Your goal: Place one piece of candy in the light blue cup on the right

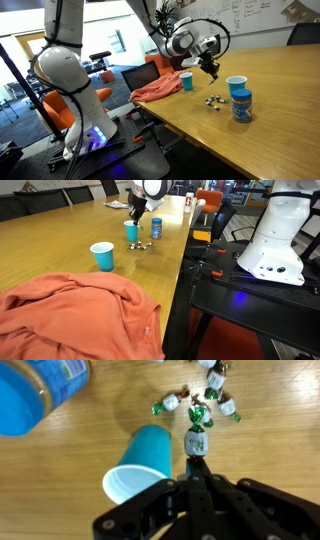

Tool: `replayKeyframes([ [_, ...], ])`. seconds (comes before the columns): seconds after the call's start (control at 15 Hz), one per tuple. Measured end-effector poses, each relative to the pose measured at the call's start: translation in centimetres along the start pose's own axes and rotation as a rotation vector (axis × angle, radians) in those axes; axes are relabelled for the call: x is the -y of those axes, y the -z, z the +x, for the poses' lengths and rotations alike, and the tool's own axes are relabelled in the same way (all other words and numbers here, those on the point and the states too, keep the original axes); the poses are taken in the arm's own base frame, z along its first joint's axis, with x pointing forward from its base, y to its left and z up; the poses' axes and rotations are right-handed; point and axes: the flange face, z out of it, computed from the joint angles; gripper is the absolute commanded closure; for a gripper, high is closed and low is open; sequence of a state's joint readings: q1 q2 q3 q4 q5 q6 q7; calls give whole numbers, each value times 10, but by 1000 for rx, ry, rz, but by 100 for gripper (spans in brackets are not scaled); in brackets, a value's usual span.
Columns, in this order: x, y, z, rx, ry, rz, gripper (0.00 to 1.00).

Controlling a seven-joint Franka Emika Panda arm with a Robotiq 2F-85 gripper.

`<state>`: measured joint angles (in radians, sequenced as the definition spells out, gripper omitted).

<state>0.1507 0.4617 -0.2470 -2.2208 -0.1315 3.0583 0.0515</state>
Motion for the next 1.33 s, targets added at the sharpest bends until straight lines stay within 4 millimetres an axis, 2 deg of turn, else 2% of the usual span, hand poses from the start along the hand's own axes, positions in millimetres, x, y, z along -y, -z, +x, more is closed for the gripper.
replayKeyframes([
  [0.2, -26, 39, 27, -90, -28, -95, 100],
  [0.4, -43, 56, 47, -141, -60, -178, 100],
  [0.53, -44, 51, 53, -149, -69, -212, 100],
  [1.07, -37, -4, 54, -135, -84, -251, 100],
  [1.13, -36, -8, 55, -136, -88, -251, 73],
  [1.2, -34, -11, 56, -139, -89, -249, 72],
  [1.33, -30, -16, 59, -146, -85, -248, 59],
])
